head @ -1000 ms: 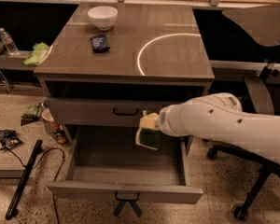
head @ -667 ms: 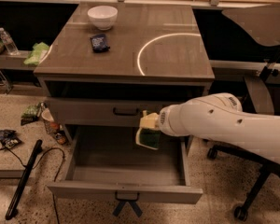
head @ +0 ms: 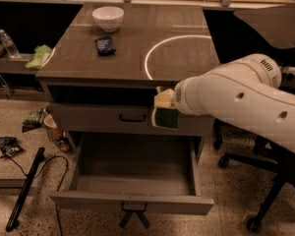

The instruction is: Pick sponge from middle drawer and place on counter

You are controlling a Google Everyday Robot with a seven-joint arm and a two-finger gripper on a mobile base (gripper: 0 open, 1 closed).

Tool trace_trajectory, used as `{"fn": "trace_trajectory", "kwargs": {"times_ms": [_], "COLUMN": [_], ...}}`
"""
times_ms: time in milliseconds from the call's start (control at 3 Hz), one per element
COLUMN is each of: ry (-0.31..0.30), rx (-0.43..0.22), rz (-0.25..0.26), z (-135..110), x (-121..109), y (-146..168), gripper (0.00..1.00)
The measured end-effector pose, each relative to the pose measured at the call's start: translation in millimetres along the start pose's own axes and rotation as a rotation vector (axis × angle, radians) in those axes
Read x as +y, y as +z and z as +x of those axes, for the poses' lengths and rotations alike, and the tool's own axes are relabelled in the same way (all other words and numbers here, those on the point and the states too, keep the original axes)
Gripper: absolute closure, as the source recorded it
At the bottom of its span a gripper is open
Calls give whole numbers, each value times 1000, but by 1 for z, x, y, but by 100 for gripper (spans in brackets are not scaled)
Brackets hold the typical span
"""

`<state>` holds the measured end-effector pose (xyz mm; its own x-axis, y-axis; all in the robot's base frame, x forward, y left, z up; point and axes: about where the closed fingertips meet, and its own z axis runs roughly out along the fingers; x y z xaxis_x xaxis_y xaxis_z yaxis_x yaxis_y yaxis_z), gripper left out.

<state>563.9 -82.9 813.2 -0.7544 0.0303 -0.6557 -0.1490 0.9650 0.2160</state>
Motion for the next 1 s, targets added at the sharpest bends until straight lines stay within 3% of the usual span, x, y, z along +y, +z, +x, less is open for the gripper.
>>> {"fn": "trace_trajectory", "kwargs": {"times_ms": [333,667,1000], "ry": [-106,-204,-239], "rx": [-85,-227,-325], "rz": [44,78,91], "z": [-53,-129,-175], "x": [15,25,29], "y": [-30,-38,-44], "gripper": [100,100,100]}}
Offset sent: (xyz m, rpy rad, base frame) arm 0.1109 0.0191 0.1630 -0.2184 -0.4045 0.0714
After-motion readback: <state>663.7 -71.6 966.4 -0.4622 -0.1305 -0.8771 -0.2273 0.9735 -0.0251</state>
